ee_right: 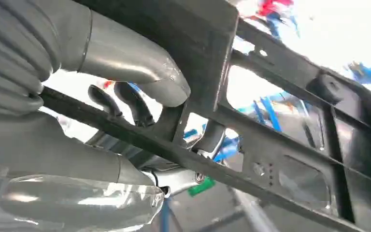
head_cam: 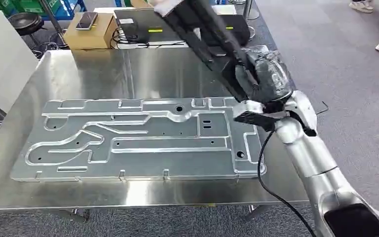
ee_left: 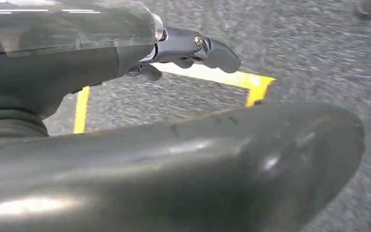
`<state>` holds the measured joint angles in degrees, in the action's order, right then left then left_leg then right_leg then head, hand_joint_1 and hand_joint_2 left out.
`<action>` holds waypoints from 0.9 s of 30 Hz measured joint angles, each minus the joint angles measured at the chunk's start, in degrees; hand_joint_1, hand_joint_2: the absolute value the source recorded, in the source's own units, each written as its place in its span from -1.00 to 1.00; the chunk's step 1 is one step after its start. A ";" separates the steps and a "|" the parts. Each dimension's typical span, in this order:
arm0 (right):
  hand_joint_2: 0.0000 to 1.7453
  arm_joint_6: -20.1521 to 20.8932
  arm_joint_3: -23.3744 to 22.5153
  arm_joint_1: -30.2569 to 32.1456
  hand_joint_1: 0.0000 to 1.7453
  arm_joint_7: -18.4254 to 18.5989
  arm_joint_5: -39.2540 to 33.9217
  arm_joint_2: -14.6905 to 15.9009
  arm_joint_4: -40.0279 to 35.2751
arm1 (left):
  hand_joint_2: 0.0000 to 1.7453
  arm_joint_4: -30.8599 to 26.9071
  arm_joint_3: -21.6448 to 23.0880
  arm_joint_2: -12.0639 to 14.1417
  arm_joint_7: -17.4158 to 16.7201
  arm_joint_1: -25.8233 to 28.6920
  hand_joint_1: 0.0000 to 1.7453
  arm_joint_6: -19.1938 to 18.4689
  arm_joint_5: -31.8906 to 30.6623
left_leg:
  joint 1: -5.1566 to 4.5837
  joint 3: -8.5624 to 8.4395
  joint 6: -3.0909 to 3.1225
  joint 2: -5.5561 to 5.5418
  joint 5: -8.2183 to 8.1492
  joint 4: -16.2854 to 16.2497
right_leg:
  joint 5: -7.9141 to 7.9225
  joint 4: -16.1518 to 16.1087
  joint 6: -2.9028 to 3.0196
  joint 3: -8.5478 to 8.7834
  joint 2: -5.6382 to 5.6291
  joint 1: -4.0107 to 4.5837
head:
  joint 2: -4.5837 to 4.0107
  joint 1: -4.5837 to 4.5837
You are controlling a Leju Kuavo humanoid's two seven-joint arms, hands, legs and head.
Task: Take the parts from the cabinet and place them on the table.
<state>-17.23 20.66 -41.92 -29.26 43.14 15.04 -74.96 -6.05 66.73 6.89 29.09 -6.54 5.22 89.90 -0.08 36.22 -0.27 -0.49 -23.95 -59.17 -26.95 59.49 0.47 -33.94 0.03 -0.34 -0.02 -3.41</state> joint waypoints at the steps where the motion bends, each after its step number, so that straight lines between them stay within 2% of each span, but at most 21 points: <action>1: 1.00 -1.01 2.10 -0.84 0.88 0.48 3.68 0.00 2.21 | -1.00 0.00 0.24 0.02 0.48 -0.02 -1.00 -0.26 0.00 | -0.08 0.15 0.15 -0.07 0.03 0.16 | 0.05 -0.20 -0.24 0.04 0.05 -0.04 | 0.00 0.00; 3: 1.00 -2.22 6.53 -2.38 0.88 1.59 10.21 0.00 6.73 | -1.00 0.00 0.52 0.04 1.29 -0.02 -1.00 -0.41 0.00 | 0.30 -0.07 0.82 -0.22 0.39 0.80 | 0.08 -0.53 -0.82 0.31 0.22 0.23 | 0.00 0.00; 5: 1.00 -2.00 11.26 -4.67 0.88 3.21 15.08 -0.50 11.41 | -1.00 -0.02 0.65 0.00 2.38 -0.37 -1.00 -0.44 0.00 | 0.74 -0.83 1.40 -0.58 0.80 1.66 | -1.93 2.02 -1.20 -0.71 0.26 -0.17 | 0.00 0.00; 7: 1.00 -0.46 16.31 -6.96 0.88 6.19 19.29 -1.75 17.24 | -1.00 -0.02 0.79 0.00 3.41 -0.74 -1.00 -0.50 0.00 | 0.71 -0.83 1.54 -0.78 0.76 1.65 | -6.06 11.53 -1.47 -5.37 0.22 -0.42 | 0.00 0.00; 8: 1.00 -0.13 18.12 -7.11 0.88 7.14 20.28 -2.14 19.05 | -1.00 -0.02 0.87 0.00 3.60 -0.77 -1.00 -0.52 0.00 | 0.71 -0.84 1.61 -0.90 0.72 1.64 | -7.12 15.32 -1.62 -7.37 0.23 -0.51 | 0.00 0.00; 9: 1.00 0.33 19.87 -7.20 0.88 7.96 21.19 -2.56 20.91 | -1.00 -0.02 1.03 -0.04 3.67 -0.75 -1.00 -0.59 0.00 | 0.73 -0.85 1.63 -1.16 0.68 1.58 | -7.18 17.59 -1.76 -8.77 0.24 -0.60 | 0.00 0.02; 10: 1.00 0.87 21.79 -7.55 0.88 8.54 22.19 -2.97 23.14 | -1.00 -0.02 1.20 -0.11 3.69 -0.68 -1.00 -0.63 0.00 | 0.76 -0.95 1.55 -1.50 0.61 1.51 | -5.75 16.75 -1.83 -8.72 0.25 -0.77 | 0.00 0.02; 11: 1.00 1.23 22.86 -8.04 0.88 8.92 22.70 -3.24 24.39 | -1.00 -0.02 1.39 -0.26 3.76 -0.69 -1.00 -0.68 0.00 | 0.76 -1.03 1.44 -1.78 0.53 1.42 | -3.54 13.88 -1.82 -7.55 0.26 -0.93 | 0.00 0.00; 12: 1.00 2.00 24.83 -9.08 0.88 9.82 23.48 -3.72 26.66 | -1.00 -0.04 1.75 -0.42 3.89 -0.76 -1.00 -0.92 0.00 | 0.77 -1.18 1.15 -2.05 0.31 1.14 | -0.24 8.27 -1.72 -5.02 0.32 -1.03 | 0.00 0.02; 13: -1.00 2.54 26.14 -10.03 -1.00 10.51 23.99 -4.20 28.41 | 1.00 -0.04 1.88 -0.50 4.09 -0.82 -1.00 -1.07 0.00 | 0.77 -1.24 0.94 -2.16 0.09 0.89 | 2.11 3.54 -1.56 -2.83 0.42 -1.05 | 0.00 0.02; 14: -1.00 3.22 27.50 -10.96 -1.00 11.10 24.16 -4.63 30.14 | 1.00 -0.04 1.92 -0.55 4.28 -0.83 -1.00 -1.16 0.00 | 0.54 -0.98 0.58 -2.28 -0.20 0.74 | 1.55 1.34 -1.37 -1.35 0.74 -0.82 | 0.00 0.02; 15: -1.00 4.16 28.85 -11.78 -1.00 11.87 24.38 -5.18 31.38 | 1.00 -0.04 1.97 -0.63 4.39 -0.80 -1.00 -1.25 0.00 | 0.35 -0.61 0.29 -2.33 -0.31 0.47 | 1.14 -0.07 -1.02 -1.08 0.71 -0.55 | 0.00 0.00; 18: -1.00 5.53 31.24 -12.00 -1.00 13.57 24.95 -5.29 33.86 | 1.00 -0.07 2.05 -0.87 4.52 -0.70 -1.00 -1.24 0.00 | 0.64 -0.74 -0.59 -2.73 -0.05 1.00 | 1.16 -0.03 -0.34 -0.99 0.97 -0.31 | 0.00 0.00; 19: -1.00 5.99 31.97 -12.30 -1.00 14.53 25.01 -5.29 34.65 | 1.00 -0.07 2.08 -0.92 4.50 -0.75 -1.00 -1.25 -0.09 | 0.72 -0.67 -0.97 -2.72 -0.34 0.60 | 1.45 -0.58 0.18 -0.82 1.40 -0.64 | 0.00 0.00; 20: -1.00 6.12 32.59 -12.68 -1.00 15.40 25.10 -5.29 35.15 | 1.00 -0.07 2.16 -0.98 4.48 -0.89 -1.00 -1.25 -0.39 | 0.69 -0.20 -1.42 -1.80 -1.34 -0.68 | 1.46 -0.65 0.61 -0.68 2.04 -0.68 | 0.00 0.00; 21: -1.00 6.17 33.00 -13.02 -1.00 16.07 25.12 -5.00 35.62 | 1.00 -0.07 2.32 -1.01 4.39 -1.13 -1.00 -1.22 -0.53 | 0.65 1.16 -1.75 -1.15 -3.42 -3.67 | 1.37 -0.70 0.91 -0.68 2.16 -0.64 | 0.00 0.00; 22: -1.00 5.95 33.37 -13.17 -1.00 16.66 25.14 -4.46 36.06 | -1.00 -0.07 2.51 -1.01 4.24 -1.34 -1.00 -1.07 -0.61 | 0.69 3.28 -2.02 -0.75 -5.88 -8.07 | 1.29 -0.70 1.04 -0.63 2.64 -0.48 | 0.00 0.00; 23: -1.00 5.47 33.78 -13.15 -1.00 17.07 25.14 -3.79 36.38 | -1.00 -0.09 2.75 -1.01 4.09 -1.46 -1.00 -1.00 -0.87 | 0.70 5.73 -2.21 -0.61 -8.04 -12.98 | 1.23 -0.68 1.13 -0.59 3.02 -0.34 | 0.00 0.00; 24: -1.00 4.94 34.22 -13.12 -1.00 17.40 25.14 -3.32 36.58 | -1.00 -0.15 3.10 -1.09 3.95 -1.49 -1.00 -0.98 -1.09 | 0.70 7.59 -2.31 -0.59 -9.02 -16.48 | 1.19 -0.65 1.18 -0.56 3.35 -0.29 | 0.00 0.00; 25: -1.00 4.62 34.40 -13.11 -1.00 17.72 25.12 -2.97 36.80 | -1.00 -0.24 3.39 -1.14 3.84 -1.47 -1.00 -0.92 -1.09 | 0.70 8.13 -2.36 -0.58 -8.51 -17.10 | 1.14 -0.64 1.15 -0.53 3.57 -0.26 | 0.00 0.00; 27: -1.00 3.53 34.44 -13.24 -1.00 18.27 24.88 -2.73 37.06 | -1.00 -0.33 3.50 -1.18 3.30 -1.50 -1.00 -0.55 -1.09 | 0.74 5.11 -2.24 -0.55 -4.23 -10.59 | 0.98 -0.61 0.92 -0.28 3.77 -0.28 | 0.00 0.00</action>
<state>-13.70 55.10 -55.16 -11.00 68.02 12.30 -37.90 -6.38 70.23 5.70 32.39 -8.04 4.68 88.80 0.66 41.34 -2.52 -1.04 -28.18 -69.76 -25.97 58.89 1.39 -34.22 3.81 -0.62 -0.02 -3.41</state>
